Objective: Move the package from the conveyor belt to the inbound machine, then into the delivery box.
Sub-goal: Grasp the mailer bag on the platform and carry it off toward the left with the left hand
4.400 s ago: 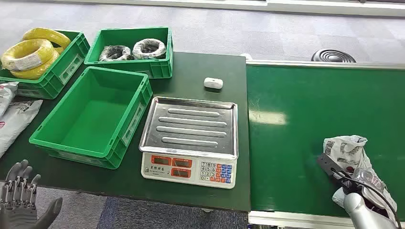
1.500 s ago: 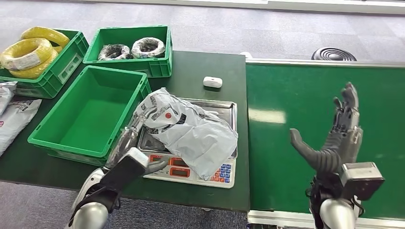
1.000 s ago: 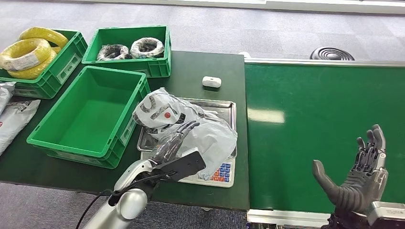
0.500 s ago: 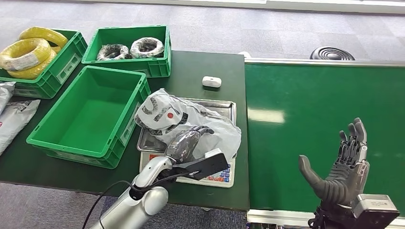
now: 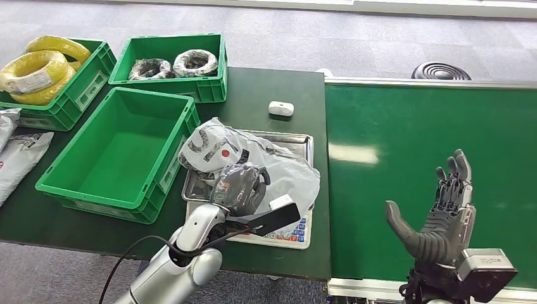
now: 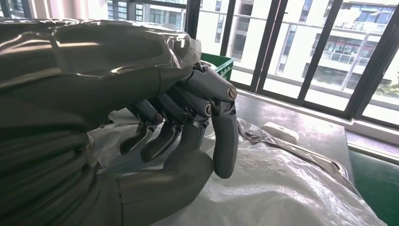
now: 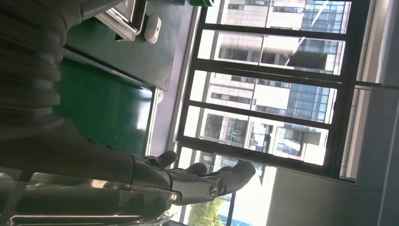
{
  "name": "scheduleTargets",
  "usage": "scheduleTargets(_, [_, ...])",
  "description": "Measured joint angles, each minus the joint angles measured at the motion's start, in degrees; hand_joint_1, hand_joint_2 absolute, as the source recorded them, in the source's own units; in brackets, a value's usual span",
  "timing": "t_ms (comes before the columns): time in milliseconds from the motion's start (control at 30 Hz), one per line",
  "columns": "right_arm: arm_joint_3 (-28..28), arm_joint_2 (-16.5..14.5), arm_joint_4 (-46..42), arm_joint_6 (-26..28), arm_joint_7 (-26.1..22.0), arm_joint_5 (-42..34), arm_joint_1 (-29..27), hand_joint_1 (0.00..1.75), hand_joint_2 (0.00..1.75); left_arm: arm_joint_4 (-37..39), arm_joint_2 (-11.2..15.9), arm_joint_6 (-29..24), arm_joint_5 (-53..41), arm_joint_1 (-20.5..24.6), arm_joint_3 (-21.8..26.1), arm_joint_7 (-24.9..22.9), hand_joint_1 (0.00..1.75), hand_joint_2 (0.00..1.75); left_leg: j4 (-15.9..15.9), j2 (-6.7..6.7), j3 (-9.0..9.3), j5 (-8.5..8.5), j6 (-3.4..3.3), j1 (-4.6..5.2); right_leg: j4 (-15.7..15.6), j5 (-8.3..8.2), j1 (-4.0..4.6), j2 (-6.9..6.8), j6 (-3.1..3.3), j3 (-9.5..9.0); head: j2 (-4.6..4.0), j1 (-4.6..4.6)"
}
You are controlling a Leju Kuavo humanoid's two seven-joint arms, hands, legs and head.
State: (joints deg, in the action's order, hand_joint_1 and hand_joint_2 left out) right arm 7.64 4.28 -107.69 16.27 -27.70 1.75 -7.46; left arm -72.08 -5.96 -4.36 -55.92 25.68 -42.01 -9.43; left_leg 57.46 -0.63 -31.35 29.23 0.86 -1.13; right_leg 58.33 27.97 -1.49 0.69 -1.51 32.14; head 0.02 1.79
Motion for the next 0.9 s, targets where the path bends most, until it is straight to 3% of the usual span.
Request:
scheduleTargets(67, [0.0,-0.2,0.0,-0.1,0.1,0.2,0.1,0.00,1.75,-0.3,0.1,-0.2,0.7,-0.1,0.4,0.3,1.65,1.75,0.0,0.00,0.00,0.00,0.00,0.00,0.0,0.00,0.00,0.00,0.00,0.00,0.00,0.00])
scheduleTargets(167, [0.0,-0.5,0.0,-0.1,0.1,0.4,0.1,0.00,1.75,-1.1,0.2,-1.1,2.8,-0.6,1.1,1.6,0.34,1.75,0.0,0.00,0.00,0.00,0.00,0.00,0.0,0.00,0.00,0.00,0.00,0.00,0.00,-0.01])
scheduleTargets(200, [-0.1,-0.6,0.0,-0.1,0.1,0.4,0.0,0.00,1.75,-1.8,0.2,-1.7,3.8,-0.9,1.5,2.3,0.00,1.75,0.0,0.00,0.01,0.00,0.00,0.00,0.0,0.00,0.00,0.00,0.00,0.01,0.00,-0.01])
scheduleTargets(533, [-0.1,-0.8,0.0,0.2,0.1,0.5,-0.5,0.00,1.75,-9.6,0.2,-2.9,7.6,-1.8,3.9,3.9,0.00,1.75,0.0,0.00,0.01,0.00,0.00,0.00,0.0,0.00,0.00,0.00,0.00,0.01,0.00,0.00])
scheduleTargets(900, [0.0,-0.8,0.3,-0.1,0.6,-0.1,0.2,0.00,1.75,-7.4,0.0,3.3,7.8,-1.8,1.5,2.4,0.00,1.75,0.0,0.00,0.01,0.00,0.00,0.00,0.0,0.00,0.00,0.00,0.00,0.01,0.00,0.00])
